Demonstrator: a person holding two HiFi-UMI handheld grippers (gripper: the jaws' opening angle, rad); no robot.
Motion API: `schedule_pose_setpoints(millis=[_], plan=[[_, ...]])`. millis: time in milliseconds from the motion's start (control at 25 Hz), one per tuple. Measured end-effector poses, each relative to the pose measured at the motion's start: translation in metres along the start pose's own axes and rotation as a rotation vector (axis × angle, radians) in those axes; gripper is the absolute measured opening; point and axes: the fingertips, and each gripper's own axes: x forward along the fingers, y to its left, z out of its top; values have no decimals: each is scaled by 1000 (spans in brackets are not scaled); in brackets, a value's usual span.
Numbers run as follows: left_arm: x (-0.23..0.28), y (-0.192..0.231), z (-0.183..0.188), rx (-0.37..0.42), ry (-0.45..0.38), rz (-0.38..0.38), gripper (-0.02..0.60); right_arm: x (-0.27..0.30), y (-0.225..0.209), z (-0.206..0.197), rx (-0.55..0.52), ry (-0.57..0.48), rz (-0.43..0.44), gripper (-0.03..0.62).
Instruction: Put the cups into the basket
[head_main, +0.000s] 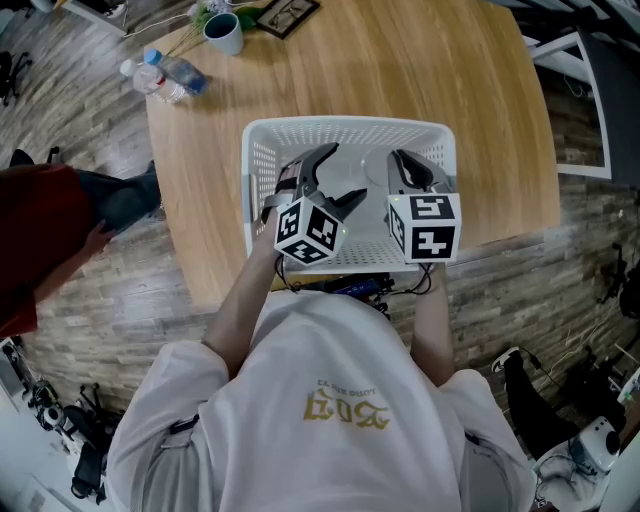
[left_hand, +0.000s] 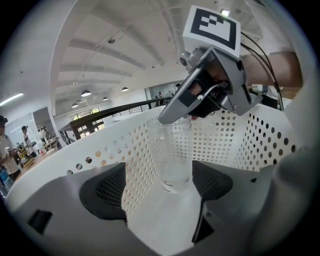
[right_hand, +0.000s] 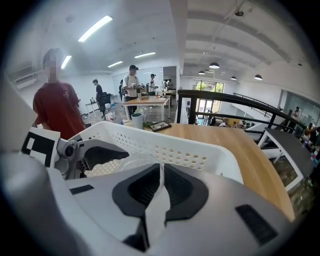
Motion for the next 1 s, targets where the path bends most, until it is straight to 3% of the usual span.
schedule_pose_setpoints(millis=[360,480,520,760,1000], plan=[[-1,-5,3,14,-15,-21,417,1,3,-1,4,1,13,35],[-3,-13,6,47,-16,-53,381,1,3,-1,11,0,16,37],[-5,-15,7,59,-19,-57,352,1,3,-1,13,0,15,37],[-15,-16,15,61,-36,-28,11,1,0,-2,24,-2,3,37],[-24,-5,25,-18,-81,4,6,2,4,-4,25,0,25,37]])
